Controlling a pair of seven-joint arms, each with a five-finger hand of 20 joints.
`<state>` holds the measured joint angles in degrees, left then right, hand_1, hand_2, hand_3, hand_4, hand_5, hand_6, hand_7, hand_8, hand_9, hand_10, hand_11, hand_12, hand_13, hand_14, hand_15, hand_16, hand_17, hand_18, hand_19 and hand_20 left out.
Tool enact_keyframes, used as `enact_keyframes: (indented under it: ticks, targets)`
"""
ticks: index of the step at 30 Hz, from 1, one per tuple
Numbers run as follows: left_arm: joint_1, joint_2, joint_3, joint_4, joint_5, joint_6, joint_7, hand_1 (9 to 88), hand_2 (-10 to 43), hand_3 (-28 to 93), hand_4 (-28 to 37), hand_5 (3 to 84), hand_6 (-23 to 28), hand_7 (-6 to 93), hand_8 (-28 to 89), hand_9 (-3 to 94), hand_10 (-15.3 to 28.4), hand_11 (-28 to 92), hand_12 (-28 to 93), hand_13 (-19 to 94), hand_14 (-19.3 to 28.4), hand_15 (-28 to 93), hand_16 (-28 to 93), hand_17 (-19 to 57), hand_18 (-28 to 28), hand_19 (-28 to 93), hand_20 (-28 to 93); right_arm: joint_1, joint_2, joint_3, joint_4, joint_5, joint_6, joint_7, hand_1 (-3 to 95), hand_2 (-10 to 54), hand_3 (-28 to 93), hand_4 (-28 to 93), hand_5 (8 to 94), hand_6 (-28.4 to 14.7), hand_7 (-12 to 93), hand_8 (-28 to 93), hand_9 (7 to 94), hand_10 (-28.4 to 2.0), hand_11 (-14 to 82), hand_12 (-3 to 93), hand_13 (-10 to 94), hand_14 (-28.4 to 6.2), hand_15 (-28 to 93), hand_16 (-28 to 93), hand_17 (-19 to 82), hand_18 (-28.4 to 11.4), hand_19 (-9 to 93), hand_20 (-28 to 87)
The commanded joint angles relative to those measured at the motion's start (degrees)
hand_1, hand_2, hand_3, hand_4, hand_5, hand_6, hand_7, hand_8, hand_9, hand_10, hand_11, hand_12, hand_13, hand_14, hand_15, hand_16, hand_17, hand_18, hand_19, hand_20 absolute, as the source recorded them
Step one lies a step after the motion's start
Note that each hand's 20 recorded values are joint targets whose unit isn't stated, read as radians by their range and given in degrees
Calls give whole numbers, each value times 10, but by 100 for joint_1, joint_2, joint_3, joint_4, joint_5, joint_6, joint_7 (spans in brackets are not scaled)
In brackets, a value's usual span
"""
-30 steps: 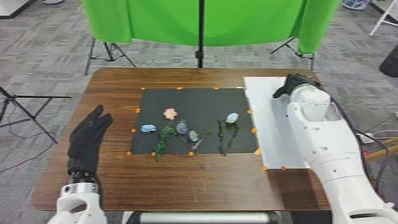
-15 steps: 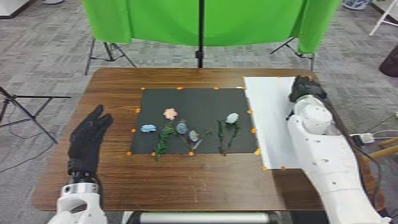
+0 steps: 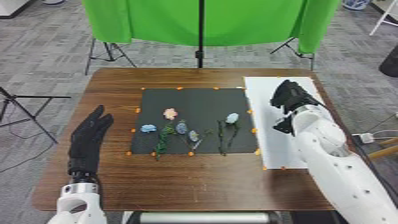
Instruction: Arrange flowers
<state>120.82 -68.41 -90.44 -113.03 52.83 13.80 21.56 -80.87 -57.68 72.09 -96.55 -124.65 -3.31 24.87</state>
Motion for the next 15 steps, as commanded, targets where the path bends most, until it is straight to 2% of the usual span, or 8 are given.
enact_keyframes:
  ticks: [1,7,12,15]
  targets:
    - [68,6,31,56,47,-77,-89,239,-69,691,-191,434,35,74,-53,430,125,146,119,339,144,96,19,58,100,15,180,-698,290,-255,-1068,263,-393,-231,713,-95,481,-101,767,-40,207,145,898,-104,102,412,913,-11,547,358,677,-60,903,460]
    - [50,7,29,68,41,-90,-82,239,-69,691,-191,436,36,74,-53,430,125,146,119,339,144,96,20,58,100,15,180,-1082,268,-379,-1371,417,-363,-293,709,-95,487,-103,767,-41,207,146,897,-103,103,413,913,-11,548,361,677,-60,903,461]
    - [30,-21,39,72,57,-89,-96,239,-69,691,-191,435,36,73,-53,430,124,146,119,339,143,96,19,58,100,15,180,-1101,212,-447,-1267,366,-373,-307,705,-95,491,-104,763,-39,209,150,897,-101,104,414,912,-11,548,363,677,-59,903,462]
    - [28,-21,37,70,54,-77,-92,239,-69,691,-191,435,35,74,-53,430,125,146,119,339,143,96,19,58,100,15,180,-1166,195,-359,-1269,444,-402,-341,669,-95,491,-95,747,-32,215,150,892,-99,112,422,911,-13,548,363,680,-61,902,461]
